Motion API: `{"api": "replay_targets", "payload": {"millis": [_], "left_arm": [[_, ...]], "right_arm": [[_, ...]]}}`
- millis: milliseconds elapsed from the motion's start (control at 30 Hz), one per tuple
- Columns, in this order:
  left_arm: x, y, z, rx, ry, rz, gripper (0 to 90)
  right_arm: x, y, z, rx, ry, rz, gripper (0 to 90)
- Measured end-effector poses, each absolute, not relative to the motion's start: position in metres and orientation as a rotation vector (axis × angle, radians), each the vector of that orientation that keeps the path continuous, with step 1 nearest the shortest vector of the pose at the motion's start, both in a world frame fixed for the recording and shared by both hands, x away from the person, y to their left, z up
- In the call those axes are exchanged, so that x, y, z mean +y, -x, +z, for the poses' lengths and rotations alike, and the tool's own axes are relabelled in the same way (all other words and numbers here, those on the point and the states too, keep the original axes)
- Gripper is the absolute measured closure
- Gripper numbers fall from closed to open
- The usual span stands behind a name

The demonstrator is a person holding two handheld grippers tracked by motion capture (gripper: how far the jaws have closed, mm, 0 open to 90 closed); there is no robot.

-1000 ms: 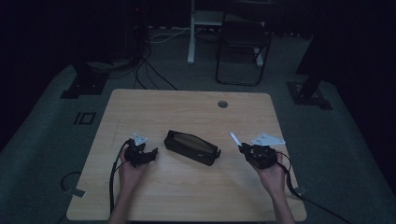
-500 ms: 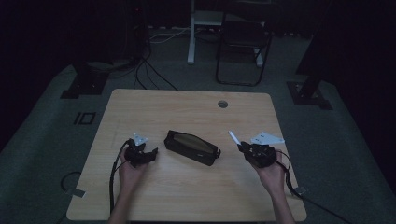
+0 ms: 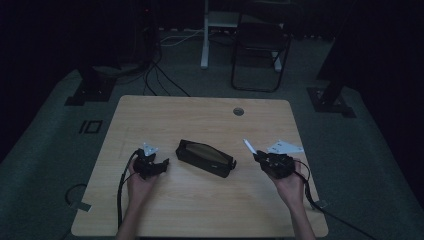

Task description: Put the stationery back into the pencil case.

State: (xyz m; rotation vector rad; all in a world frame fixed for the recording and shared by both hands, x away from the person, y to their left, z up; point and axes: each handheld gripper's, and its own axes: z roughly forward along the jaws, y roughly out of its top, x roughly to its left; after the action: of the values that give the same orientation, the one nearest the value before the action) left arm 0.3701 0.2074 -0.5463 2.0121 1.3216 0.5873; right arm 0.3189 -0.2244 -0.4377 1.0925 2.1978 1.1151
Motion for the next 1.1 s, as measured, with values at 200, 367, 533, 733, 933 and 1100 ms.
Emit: {"api": "replay_targets", "payload": {"millis": [200, 367, 533, 733, 933, 1100], "left_arm": [[0.207, -0.370, -0.546, 1.321, -2.012, 0.587, 32.6], [0.207, -0.370, -0.546, 1.320, -2.013, 0.586, 32.4], [0.207, -0.370, -0.546, 1.320, -2.013, 0.586, 32.4], [0.207, -0.370, -0.546, 1.319, -2.014, 0.586, 32.3], [0.207, -0.370, -0.546, 1.317, -2.014, 0.585, 32.4], [0.207, -0.370, -0.546, 1.317, -2.015, 0.585, 32.4]], "right_arm": [[-0.223, -0.320, -0.437, 2.202, -1.081, 1.113, 78.5], [-0.221, -0.320, -0.436, 2.205, -1.076, 1.115, 78.5], [-0.219, -0.321, -0.435, 2.205, -1.067, 1.118, 78.5], [-0.216, -0.322, -0.433, 2.208, -1.058, 1.122, 78.6], [-0.213, -0.323, -0.431, 2.210, -1.045, 1.121, 78.6], [-0.210, -0.324, -0.430, 2.213, -1.036, 1.124, 78.6]]}}
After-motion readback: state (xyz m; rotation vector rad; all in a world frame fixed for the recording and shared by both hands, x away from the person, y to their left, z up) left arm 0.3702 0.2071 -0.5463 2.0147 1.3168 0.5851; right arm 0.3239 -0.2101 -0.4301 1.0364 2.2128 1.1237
